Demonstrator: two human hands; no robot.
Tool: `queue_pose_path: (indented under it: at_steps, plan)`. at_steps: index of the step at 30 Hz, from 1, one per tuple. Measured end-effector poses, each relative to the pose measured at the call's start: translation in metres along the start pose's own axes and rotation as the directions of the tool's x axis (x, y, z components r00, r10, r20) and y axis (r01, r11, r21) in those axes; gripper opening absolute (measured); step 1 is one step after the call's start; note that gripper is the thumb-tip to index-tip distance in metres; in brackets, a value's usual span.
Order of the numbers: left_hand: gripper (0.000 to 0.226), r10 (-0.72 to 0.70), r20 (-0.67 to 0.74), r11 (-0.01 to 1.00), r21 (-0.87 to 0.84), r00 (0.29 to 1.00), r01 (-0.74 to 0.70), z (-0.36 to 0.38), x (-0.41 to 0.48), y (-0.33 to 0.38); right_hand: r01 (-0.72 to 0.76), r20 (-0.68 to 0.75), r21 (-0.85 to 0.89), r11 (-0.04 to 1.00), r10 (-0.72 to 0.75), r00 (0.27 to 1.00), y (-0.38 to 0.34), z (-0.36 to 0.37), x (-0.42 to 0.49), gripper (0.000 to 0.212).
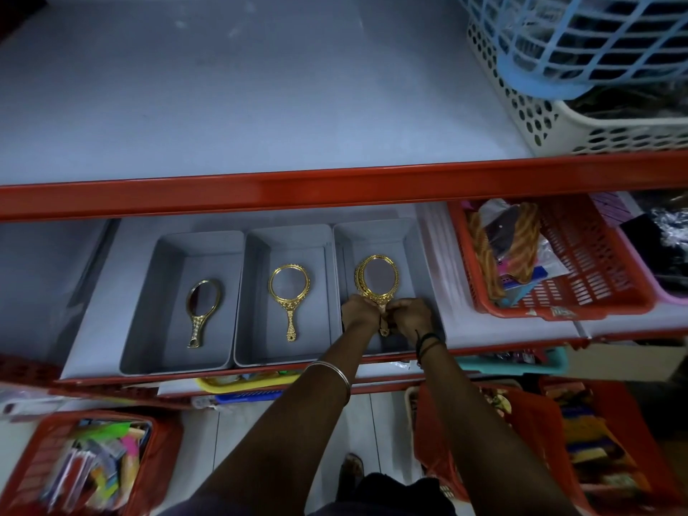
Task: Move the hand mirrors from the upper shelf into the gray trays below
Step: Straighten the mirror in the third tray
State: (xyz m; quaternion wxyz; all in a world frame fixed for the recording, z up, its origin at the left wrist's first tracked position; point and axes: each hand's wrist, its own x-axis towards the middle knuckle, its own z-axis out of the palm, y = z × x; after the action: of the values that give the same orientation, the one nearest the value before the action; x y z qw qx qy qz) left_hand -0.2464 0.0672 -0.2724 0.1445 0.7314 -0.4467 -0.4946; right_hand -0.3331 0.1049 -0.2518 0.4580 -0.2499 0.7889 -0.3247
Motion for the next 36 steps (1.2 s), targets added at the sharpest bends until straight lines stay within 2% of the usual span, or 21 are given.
queue_pose_path:
  at_steps: [5,9,11,25,36]
  plan:
    - [0.022,-0.020,0.004,0.999,-0.027,1.000,0.021,0.001,0.002,-0.002,0.022,-0.001,-0.002,1.000,-0.022,1.000,0.000,0.001,0.000,0.022]
    - [0.023,-0.014,0.001,1.000,-0.013,1.000,0.014,0.002,0.003,-0.005,0.147,-0.044,-0.177,0.973,-0.157,0.987,0.000,0.004,-0.004,0.023]
    - [0.024,-0.011,-0.004,1.000,-0.015,1.000,0.011,0.003,0.004,-0.006,0.185,-0.077,-0.212,0.960,-0.205,0.976,-0.001,0.004,-0.008,0.024]
    - [0.020,-0.127,0.002,0.985,-0.120,0.992,0.126,0.017,0.022,-0.015,0.195,-0.065,-0.220,0.956,-0.214,0.975,0.004,0.005,-0.007,0.023]
    - [0.020,-0.146,0.044,0.983,-0.102,0.988,0.150,0.013,0.019,-0.011,0.206,-0.010,-0.215,0.955,-0.213,0.977,0.007,0.002,0.000,0.022]
